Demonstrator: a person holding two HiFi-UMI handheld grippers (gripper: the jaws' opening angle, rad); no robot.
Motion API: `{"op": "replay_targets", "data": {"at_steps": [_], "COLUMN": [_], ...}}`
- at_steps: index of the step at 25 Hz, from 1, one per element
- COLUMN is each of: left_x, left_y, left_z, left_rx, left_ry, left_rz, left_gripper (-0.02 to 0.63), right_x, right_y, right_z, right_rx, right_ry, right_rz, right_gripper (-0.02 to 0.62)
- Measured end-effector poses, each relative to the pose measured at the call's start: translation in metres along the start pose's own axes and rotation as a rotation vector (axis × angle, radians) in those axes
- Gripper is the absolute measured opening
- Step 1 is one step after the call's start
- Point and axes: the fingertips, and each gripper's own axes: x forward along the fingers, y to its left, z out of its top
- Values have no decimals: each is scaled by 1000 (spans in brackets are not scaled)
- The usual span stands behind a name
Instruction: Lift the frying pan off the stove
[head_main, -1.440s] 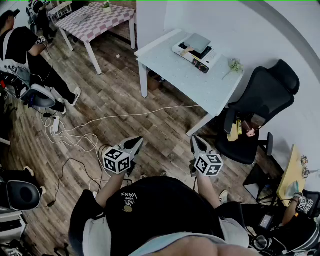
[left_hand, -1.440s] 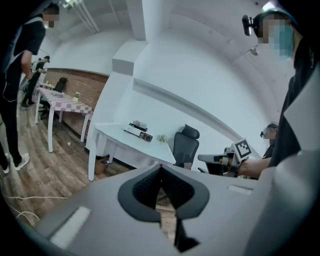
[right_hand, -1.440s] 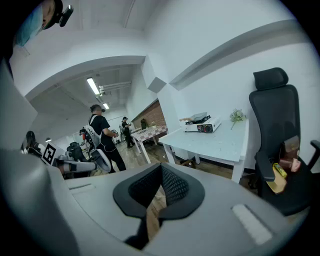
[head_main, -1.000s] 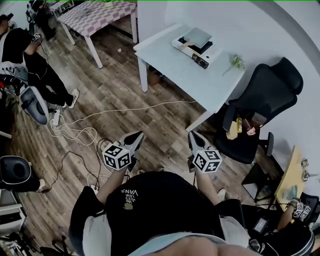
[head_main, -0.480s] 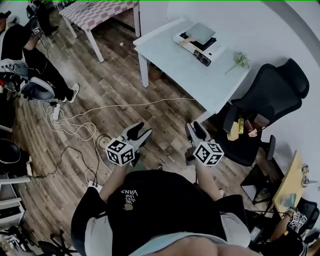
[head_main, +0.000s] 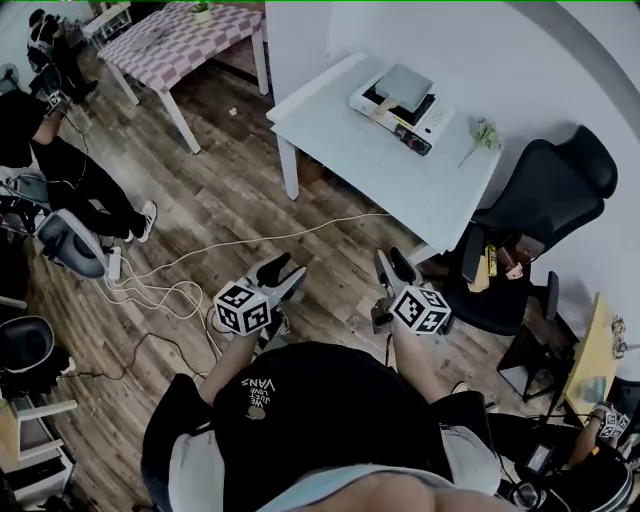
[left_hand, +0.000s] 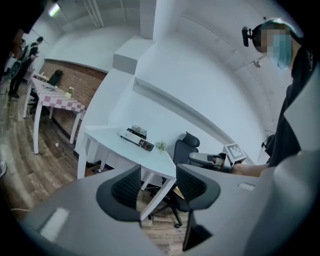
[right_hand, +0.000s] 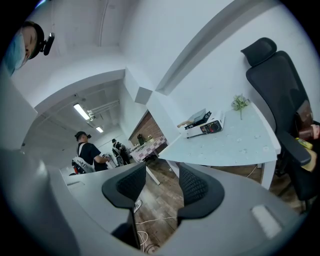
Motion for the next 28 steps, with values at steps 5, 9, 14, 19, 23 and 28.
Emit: {"op": "replay_targets", "data": {"at_steps": [5, 9, 14, 19, 23, 28], "left_x": [-4, -5, 6, 29, 58, 103], "left_y": [46, 78, 101, 107, 110, 108], "left_z": [30, 43, 53, 57, 66, 74], "left_rx": [55, 52, 45, 25, 24, 24], "left_ry": [41, 81, 98, 111, 117, 125], "left_rz": [-59, -108, -161, -192, -202, -201], "left_gripper": [192, 192, 192, 192, 192, 192], "right_x": [41, 62, 74, 76, 89, 111], "right_y": [26, 42, 46, 30, 11, -23], "right_z": [0, -5, -10, -2, 14, 42], "right_rx": [15, 32, 46, 64, 83, 96], "right_ry": [-45, -66, -79, -99, -108, -108], "right_rz": [-44, -91, -141, -187, -186, -165], "right_gripper": [196, 196, 196, 196, 196, 196]}}
